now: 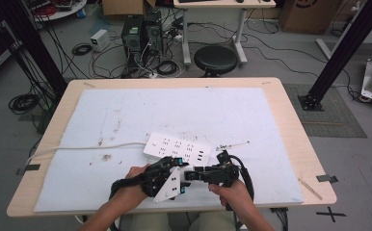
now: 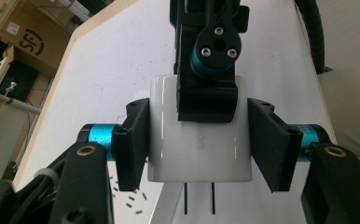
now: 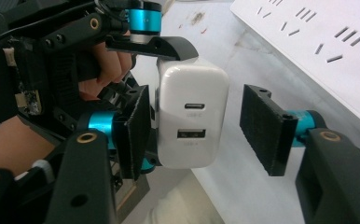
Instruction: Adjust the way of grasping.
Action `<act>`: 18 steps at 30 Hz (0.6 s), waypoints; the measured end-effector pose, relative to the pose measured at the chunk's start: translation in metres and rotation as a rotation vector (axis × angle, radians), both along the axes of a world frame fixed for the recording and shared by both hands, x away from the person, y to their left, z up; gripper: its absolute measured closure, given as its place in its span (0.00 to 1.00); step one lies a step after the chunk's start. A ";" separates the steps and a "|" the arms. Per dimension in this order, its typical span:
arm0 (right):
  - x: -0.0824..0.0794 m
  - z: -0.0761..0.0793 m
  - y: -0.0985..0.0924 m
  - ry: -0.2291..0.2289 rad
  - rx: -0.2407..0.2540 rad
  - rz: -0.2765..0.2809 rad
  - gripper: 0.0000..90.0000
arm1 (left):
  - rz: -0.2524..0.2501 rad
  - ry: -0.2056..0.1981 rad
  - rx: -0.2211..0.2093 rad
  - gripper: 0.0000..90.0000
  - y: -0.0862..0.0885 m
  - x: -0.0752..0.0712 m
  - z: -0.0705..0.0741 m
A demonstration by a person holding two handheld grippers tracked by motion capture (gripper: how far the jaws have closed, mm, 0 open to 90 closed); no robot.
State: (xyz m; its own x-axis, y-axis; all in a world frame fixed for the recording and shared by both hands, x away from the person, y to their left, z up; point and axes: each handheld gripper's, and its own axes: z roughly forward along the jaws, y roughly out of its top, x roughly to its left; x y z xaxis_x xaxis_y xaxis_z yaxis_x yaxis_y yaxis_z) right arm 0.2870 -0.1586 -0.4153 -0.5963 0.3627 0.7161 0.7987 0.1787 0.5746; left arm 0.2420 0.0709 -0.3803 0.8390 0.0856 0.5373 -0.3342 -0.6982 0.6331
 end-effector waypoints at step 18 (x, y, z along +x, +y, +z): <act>0.000 -0.001 0.001 0.057 0.018 0.034 0.70 | -0.008 -0.009 0.007 0.47 -0.005 -0.003 -0.001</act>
